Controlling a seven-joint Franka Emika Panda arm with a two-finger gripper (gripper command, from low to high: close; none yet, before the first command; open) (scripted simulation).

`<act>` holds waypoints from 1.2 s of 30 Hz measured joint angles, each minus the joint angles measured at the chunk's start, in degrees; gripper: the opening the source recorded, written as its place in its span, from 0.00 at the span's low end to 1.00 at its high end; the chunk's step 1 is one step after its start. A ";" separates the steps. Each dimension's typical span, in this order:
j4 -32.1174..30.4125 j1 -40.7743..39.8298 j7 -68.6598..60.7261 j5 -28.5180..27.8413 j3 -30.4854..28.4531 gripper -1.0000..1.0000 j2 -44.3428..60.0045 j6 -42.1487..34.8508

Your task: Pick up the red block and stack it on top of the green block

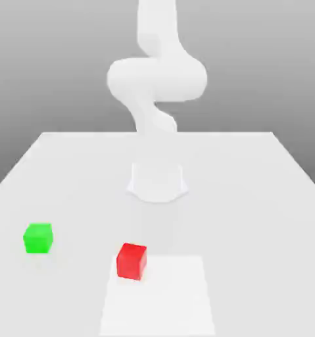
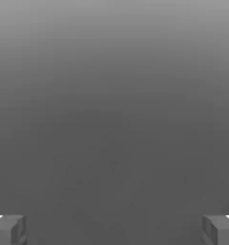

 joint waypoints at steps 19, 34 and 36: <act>-28.97 -5.23 4.31 0.07 -2.43 0.50 40.74 29.11; -28.23 -6.45 3.55 1.27 -1.03 0.00 50.05 36.97; -28.78 -6.47 4.02 0.62 -1.18 0.00 46.16 33.63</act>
